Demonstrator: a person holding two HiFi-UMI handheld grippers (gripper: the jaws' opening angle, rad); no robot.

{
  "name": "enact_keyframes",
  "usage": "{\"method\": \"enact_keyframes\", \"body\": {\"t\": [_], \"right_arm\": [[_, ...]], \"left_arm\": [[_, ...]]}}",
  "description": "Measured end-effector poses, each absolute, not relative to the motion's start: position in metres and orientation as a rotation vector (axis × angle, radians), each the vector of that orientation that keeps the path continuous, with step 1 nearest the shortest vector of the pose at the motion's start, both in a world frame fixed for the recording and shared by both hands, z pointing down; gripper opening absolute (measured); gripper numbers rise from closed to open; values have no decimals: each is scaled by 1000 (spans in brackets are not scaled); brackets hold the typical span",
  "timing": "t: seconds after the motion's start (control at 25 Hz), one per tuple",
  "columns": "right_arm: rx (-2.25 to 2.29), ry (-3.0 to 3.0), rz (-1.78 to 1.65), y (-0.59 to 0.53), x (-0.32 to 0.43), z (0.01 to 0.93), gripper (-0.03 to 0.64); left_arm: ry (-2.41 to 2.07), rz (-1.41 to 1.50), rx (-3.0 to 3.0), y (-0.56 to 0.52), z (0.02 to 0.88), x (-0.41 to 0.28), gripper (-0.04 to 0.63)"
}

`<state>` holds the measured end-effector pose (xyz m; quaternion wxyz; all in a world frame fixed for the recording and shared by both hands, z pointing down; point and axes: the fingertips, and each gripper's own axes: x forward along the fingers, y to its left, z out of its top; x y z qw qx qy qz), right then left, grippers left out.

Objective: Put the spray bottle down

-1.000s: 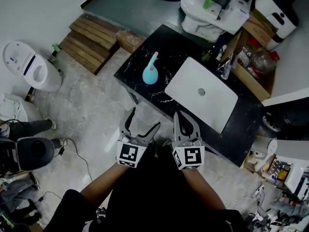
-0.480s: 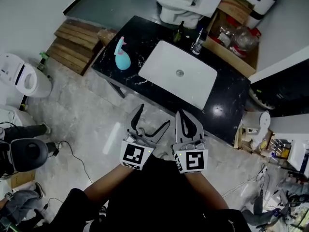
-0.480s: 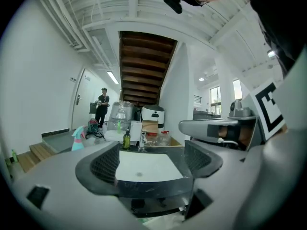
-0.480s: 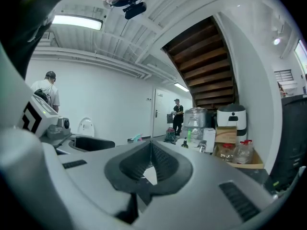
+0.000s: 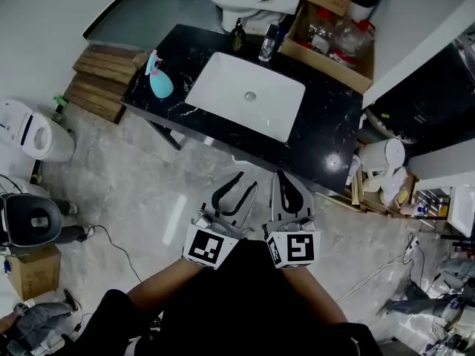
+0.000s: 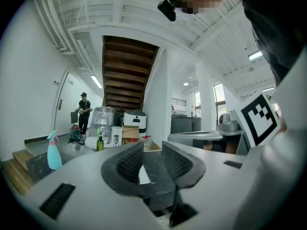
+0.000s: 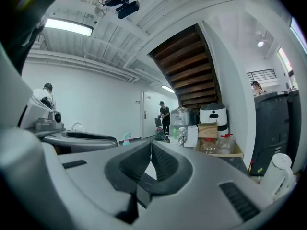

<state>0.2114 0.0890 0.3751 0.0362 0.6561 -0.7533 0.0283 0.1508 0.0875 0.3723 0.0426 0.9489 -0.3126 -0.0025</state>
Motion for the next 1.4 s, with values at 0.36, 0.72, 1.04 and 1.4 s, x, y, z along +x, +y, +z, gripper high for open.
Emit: {"method": "enact_keyframes", "body": {"t": [0.36, 0.72, 1.04, 1.4], "right_arm": [[2044, -2340, 103, 145, 220, 384, 17], [2045, -2299, 55, 164, 233, 383, 17], [2046, -2300, 28, 168, 245, 376, 17], [2030, -2321, 1, 164, 250, 370, 17]], "left_arm": [[-1034, 44, 2854, 145, 378, 162, 12], [-1106, 30, 2861, 157, 372, 171, 12], [-1106, -18, 2861, 159, 362, 190, 12], [-1162, -56, 2866, 159, 356, 192, 12]]}}
